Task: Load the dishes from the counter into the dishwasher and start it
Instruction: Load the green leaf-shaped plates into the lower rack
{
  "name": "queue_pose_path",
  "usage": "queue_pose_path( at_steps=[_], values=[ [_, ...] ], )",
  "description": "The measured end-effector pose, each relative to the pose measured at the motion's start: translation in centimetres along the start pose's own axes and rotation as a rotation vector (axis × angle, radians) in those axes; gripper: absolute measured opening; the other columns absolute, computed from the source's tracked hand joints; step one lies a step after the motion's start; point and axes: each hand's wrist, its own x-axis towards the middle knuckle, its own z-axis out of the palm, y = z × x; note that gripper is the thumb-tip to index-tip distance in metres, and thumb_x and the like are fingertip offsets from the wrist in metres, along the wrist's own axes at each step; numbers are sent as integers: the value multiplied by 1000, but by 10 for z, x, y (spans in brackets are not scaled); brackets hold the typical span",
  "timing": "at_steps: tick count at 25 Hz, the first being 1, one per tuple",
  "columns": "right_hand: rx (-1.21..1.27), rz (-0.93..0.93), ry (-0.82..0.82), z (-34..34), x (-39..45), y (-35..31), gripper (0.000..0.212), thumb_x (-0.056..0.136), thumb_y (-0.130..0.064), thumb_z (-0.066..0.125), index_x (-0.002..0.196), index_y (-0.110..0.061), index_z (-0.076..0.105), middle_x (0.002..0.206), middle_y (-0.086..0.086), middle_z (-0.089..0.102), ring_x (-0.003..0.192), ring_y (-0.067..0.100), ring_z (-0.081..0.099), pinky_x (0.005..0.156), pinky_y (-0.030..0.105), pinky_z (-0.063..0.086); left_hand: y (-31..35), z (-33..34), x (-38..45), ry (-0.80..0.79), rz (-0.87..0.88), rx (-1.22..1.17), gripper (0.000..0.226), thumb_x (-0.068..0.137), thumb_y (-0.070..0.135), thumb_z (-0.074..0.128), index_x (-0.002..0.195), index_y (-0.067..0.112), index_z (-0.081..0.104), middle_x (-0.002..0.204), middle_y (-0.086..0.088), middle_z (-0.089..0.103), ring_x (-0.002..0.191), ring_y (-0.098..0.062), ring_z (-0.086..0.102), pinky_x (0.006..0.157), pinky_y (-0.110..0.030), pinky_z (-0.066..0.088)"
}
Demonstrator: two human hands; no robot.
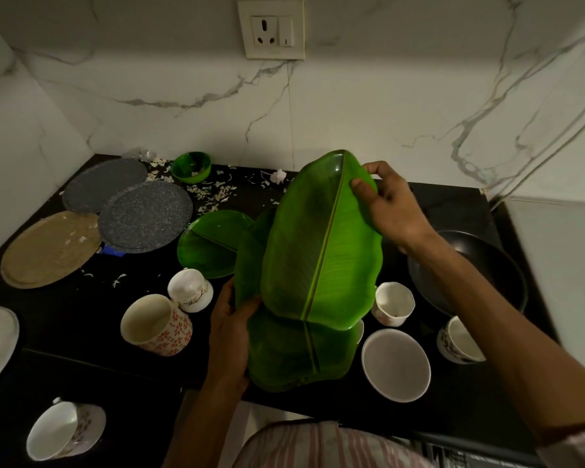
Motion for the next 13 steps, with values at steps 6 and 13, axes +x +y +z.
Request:
queue_pose_path(
  at_steps=[6, 13],
  values=[
    [-106, -44, -103, 3, -8, -8, 3, 99, -18, 55, 98, -16, 57, 81, 23, 63, 64, 21, 54, 55, 29, 45, 2, 7, -8, -42, 19, -10, 39, 92, 6, 55, 127, 24, 60, 110, 4, 72, 97, -15, 70, 73, -28, 54],
    [-221, -31, -129, -9, -18, -3, 15, 99, -26, 54, 108, -13, 57, 75, 31, 57, 55, 22, 46, 52, 28, 38, 1, 19, -12, -58, 32, 45, 30, 98, 25, 52, 128, 26, 59, 117, 8, 67, 103, -8, 64, 75, -26, 49]
  ],
)
